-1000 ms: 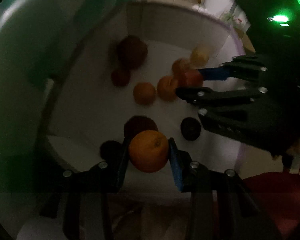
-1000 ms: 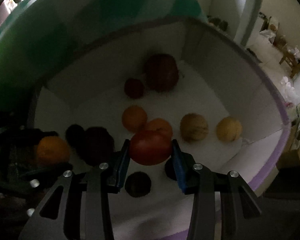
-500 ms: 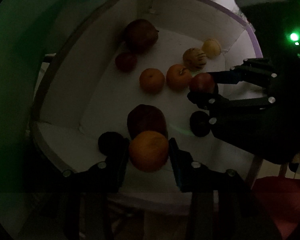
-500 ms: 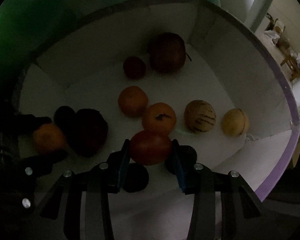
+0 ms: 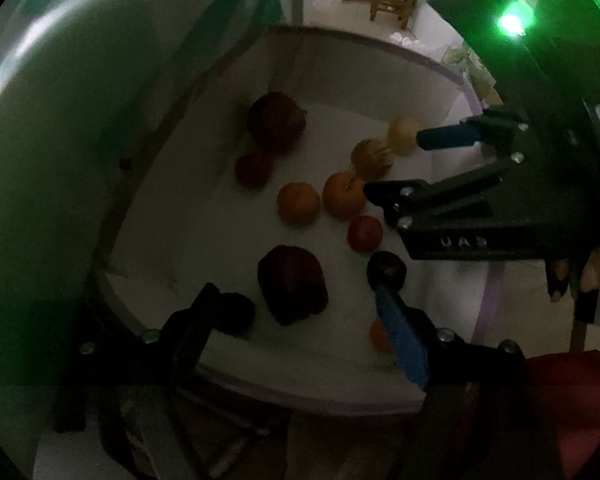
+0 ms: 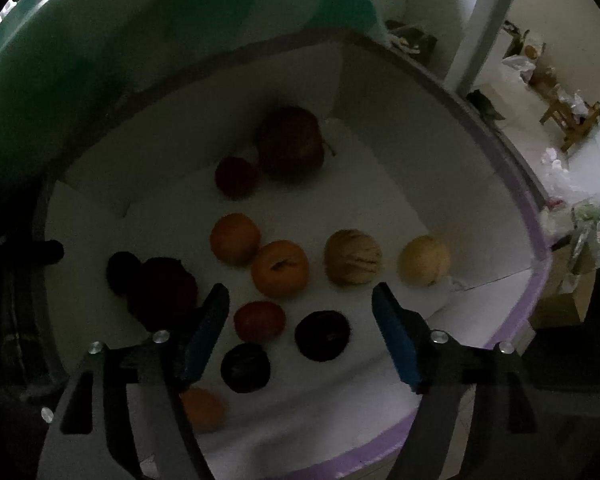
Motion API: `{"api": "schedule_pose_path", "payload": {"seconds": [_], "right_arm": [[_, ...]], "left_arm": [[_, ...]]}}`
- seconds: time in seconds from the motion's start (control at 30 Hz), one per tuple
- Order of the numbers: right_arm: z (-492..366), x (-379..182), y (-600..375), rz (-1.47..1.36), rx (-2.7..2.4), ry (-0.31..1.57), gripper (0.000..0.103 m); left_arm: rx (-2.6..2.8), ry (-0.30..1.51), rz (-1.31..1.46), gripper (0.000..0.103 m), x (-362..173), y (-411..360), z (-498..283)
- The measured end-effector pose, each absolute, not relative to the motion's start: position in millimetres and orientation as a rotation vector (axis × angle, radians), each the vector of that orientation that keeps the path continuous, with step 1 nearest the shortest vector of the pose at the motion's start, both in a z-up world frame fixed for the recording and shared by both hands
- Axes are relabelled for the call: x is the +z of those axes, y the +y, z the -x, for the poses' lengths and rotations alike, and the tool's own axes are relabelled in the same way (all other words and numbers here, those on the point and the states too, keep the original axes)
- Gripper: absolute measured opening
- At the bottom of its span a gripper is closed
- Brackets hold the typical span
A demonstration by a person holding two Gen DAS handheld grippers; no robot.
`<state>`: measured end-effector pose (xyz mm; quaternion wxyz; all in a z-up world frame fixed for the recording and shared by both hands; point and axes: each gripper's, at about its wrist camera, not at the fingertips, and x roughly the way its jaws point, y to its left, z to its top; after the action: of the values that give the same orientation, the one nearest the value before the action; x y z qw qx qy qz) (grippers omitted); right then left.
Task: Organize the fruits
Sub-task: 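Move both open tools back over the last two fruits on the cloth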
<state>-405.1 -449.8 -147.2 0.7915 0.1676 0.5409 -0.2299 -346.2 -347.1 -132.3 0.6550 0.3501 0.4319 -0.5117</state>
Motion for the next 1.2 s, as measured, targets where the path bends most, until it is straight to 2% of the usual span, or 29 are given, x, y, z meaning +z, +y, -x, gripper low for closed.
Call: {"api": "schedule_pose_path", "payload": {"seconds": [0.17,0.23,0.4,0.5,0.6,0.7,1.03,1.2], "right_arm": [[408.0,-115.1,-448.8,-0.321,-0.53,1.134,0.075],[404.0,-102.7,-448.3,-0.29,-0.534,1.123,0.077],[388.8,-61.0,-430.7,-0.213,-0.511,1.088,0.079],[380.1,-22.8,-411.8,-0.217,-0.427,0.975,0.08],[366.6,18.7,-380.7,-0.217,-0.294,0.805,0.087],[343.4,41.6,-354.7,-0.253,-0.186,0.69,0.087],[197.6,43.9,-243.1,-0.17,0.051,0.681,0.087],[136.6,35.6,-198.9,-0.172,0.133,0.716,0.087]], "left_arm": [[-1.208,0.807,-0.731,0.083,-89.9,-327.4,352.9],[-1.209,0.747,-0.7,0.098,-74.2,-316.7,353.1],[-1.191,0.605,-0.659,0.098,-40.9,-285.5,351.3],[-1.154,0.544,-0.582,0.099,-15.6,-255.6,339.9],[-1.087,0.529,-0.466,0.1,8.5,-222.1,312.8],[-0.975,0.504,-0.339,0.101,34.0,-178.4,275.7],[-0.372,0.583,0.0,0.101,64.1,-14.9,96.0],[-0.222,0.638,0.083,0.101,60.6,44.2,43.5]]}}
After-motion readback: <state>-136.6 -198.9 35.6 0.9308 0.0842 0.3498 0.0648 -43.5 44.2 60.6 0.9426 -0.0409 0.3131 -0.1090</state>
